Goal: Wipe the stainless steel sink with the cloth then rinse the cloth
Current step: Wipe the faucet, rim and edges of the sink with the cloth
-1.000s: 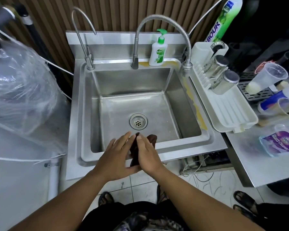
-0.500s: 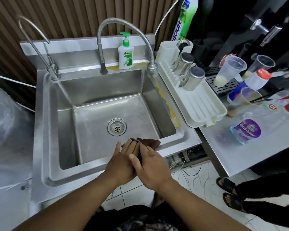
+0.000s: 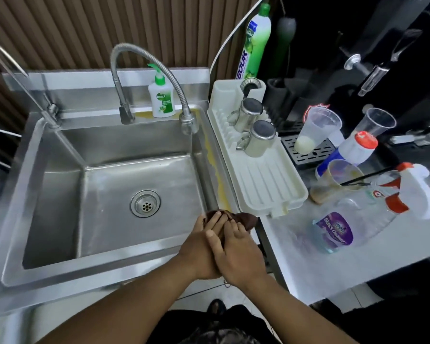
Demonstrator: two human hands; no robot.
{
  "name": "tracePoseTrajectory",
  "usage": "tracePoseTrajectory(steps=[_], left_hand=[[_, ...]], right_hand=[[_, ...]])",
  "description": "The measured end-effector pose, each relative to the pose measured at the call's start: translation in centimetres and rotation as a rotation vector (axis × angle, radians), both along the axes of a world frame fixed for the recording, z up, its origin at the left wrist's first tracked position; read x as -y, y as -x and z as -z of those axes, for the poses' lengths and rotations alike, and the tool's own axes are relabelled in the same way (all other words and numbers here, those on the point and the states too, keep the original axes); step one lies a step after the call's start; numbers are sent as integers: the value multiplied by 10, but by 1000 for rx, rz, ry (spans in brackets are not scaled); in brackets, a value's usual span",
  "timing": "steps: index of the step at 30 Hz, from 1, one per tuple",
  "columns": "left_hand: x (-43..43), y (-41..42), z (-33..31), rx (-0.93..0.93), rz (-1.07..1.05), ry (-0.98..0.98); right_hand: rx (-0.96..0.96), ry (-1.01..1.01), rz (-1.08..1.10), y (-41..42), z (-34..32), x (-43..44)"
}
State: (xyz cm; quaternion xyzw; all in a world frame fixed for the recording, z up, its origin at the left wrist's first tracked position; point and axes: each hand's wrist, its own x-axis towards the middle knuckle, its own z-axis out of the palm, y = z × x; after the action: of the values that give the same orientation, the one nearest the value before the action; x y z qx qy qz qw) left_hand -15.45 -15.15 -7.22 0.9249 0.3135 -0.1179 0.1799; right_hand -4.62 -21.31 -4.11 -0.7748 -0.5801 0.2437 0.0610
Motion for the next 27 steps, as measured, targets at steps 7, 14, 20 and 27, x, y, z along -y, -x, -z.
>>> tracePoseTrajectory(steps=[7, 14, 20, 27], left_hand=[[-56, 44, -23, 504, -510, 170], [-151, 57, -74, 973, -1141, 195], [-222, 34, -112, 948, -1018, 362], [-246, 9, -103, 873, -877, 454]], right_hand=[[-105, 162, -47, 12, -2, -24], [217, 82, -50, 25, 33, -60], [378, 125, -101, 19, 13, -115], [435, 100, 58, 30, 16, -86]])
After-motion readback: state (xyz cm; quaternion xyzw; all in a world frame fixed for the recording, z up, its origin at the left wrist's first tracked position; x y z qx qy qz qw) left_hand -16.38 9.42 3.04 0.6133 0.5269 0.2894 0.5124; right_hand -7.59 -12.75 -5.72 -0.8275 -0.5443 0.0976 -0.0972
